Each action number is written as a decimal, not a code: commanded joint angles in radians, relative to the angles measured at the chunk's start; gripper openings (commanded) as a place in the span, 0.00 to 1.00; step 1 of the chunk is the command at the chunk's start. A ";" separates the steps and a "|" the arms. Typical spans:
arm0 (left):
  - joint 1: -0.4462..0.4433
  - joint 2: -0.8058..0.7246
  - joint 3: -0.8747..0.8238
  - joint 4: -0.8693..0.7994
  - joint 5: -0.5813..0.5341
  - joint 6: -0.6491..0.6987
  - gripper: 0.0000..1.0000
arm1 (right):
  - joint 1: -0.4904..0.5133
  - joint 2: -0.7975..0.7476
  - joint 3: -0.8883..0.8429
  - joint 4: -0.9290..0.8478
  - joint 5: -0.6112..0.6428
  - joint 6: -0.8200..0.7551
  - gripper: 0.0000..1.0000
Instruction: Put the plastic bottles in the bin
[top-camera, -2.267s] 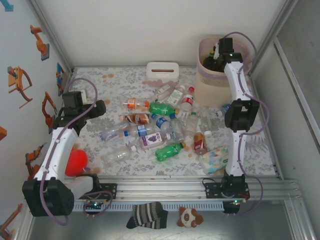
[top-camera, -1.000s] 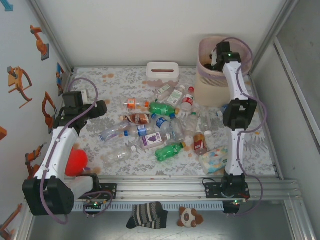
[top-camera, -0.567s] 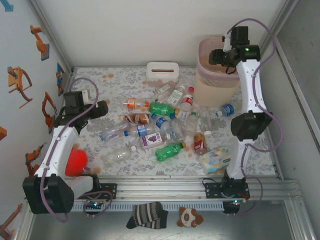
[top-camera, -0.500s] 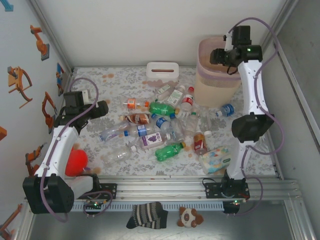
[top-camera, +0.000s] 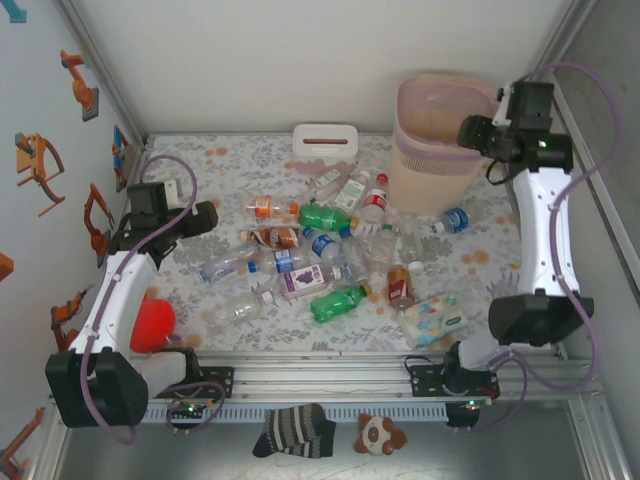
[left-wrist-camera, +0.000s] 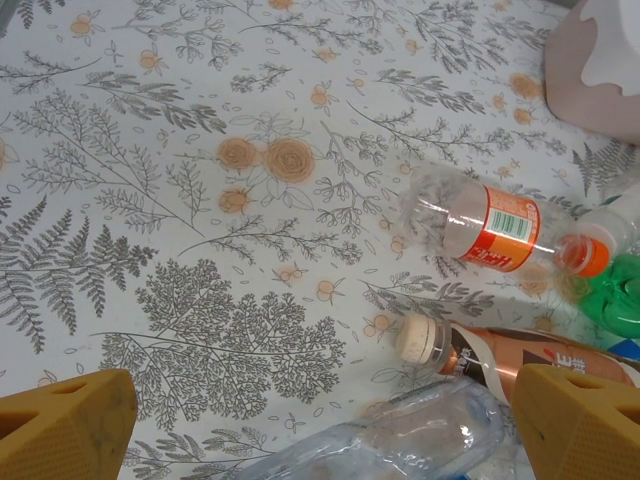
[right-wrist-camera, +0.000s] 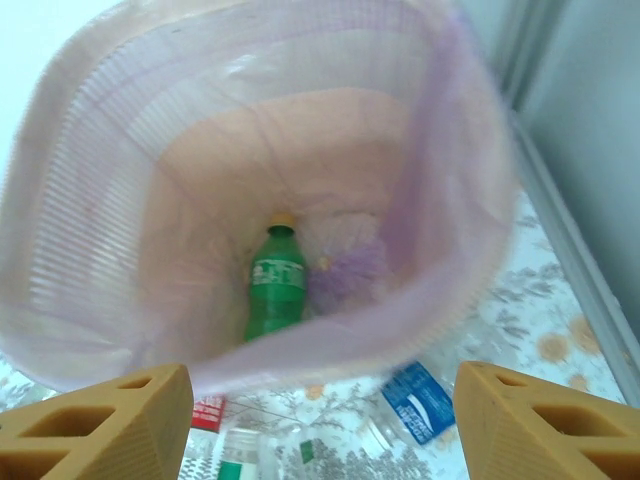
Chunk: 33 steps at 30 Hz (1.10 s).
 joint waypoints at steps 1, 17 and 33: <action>-0.002 0.014 0.005 0.001 0.035 -0.009 0.96 | -0.054 -0.108 -0.124 0.080 0.028 0.055 0.68; -0.002 0.035 0.008 0.007 0.073 -0.024 0.96 | -0.269 -0.340 -0.657 0.226 -0.080 0.177 0.67; -0.004 0.038 0.006 0.015 0.105 -0.029 0.96 | -0.376 -0.027 -0.758 0.514 -0.349 0.354 0.64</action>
